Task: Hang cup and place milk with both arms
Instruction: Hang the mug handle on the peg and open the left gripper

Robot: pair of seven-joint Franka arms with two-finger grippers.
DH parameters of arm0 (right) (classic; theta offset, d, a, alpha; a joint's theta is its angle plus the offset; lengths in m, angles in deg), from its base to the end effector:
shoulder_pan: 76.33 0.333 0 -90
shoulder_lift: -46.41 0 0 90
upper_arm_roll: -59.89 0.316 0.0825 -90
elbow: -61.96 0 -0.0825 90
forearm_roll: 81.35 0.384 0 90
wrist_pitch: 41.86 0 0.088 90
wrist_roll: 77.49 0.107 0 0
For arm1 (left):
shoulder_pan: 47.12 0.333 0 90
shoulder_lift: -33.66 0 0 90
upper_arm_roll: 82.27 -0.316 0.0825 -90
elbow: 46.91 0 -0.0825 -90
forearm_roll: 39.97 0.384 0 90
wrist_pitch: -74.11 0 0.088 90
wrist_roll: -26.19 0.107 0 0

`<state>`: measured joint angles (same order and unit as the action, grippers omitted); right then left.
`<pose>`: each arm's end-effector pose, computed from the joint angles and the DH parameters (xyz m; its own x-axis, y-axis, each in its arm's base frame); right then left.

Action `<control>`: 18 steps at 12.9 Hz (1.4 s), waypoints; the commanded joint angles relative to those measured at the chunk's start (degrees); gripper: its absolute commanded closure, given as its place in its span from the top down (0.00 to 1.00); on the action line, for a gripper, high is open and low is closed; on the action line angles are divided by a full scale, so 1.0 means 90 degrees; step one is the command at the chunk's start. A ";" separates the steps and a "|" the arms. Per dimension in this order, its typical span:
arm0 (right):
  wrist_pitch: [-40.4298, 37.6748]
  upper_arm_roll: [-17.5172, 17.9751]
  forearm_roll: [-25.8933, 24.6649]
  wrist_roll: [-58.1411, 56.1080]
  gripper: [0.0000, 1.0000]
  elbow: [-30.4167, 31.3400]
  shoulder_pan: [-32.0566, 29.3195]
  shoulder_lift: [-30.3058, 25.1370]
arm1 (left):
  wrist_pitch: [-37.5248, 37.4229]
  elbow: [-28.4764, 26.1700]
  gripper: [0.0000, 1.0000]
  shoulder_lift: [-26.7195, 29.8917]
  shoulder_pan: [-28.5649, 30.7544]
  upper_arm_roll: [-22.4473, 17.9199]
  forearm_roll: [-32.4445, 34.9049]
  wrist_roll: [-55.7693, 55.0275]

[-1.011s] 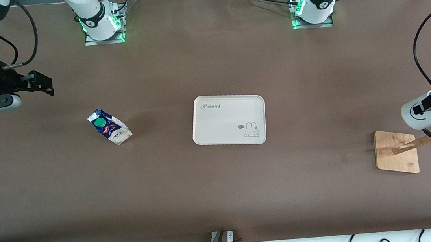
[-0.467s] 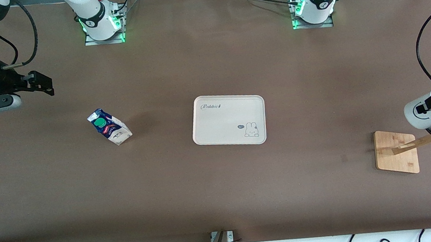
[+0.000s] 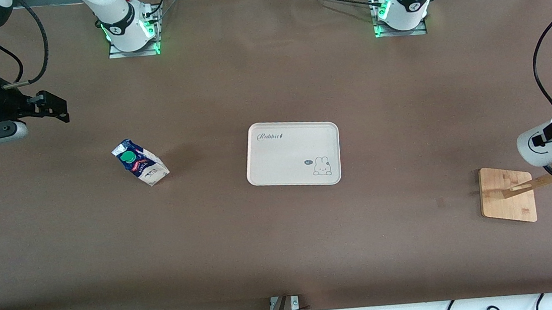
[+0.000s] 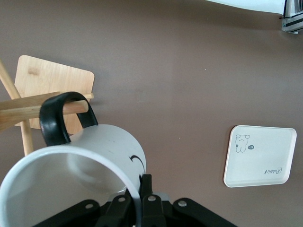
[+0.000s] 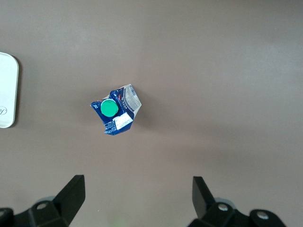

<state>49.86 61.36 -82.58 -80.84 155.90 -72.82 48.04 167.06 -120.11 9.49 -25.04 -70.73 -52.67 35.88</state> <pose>0.5604 0.0464 0.5787 0.9870 0.1453 -0.0682 0.1468 -0.9890 0.0167 0.6624 0.1274 0.5154 0.9988 0.0453 -0.0204 0.0493 -0.9510 0.3052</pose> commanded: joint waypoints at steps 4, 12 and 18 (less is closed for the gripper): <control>-0.0074 0.0110 -0.0069 -0.0018 1.00 -0.0116 -0.0106 0.0034 | 0.0034 0.0038 1.00 0.0019 0.0310 0.0056 -0.0337 0.0350; -0.0074 0.0110 -0.0069 -0.0018 1.00 -0.0116 -0.0106 0.0034 | -0.0484 0.0018 1.00 0.0527 0.0261 0.0193 0.0005 0.0320; -0.0074 0.0110 -0.0069 -0.0018 1.00 -0.0116 -0.0106 0.0034 | -0.0308 -0.0108 1.00 0.0459 -0.0285 0.0261 0.0628 0.0310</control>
<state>49.86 61.36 -82.58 -80.84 155.88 -72.83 48.06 163.30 -120.45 13.08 -25.93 -68.53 -49.50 37.99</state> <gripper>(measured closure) 0.000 0.000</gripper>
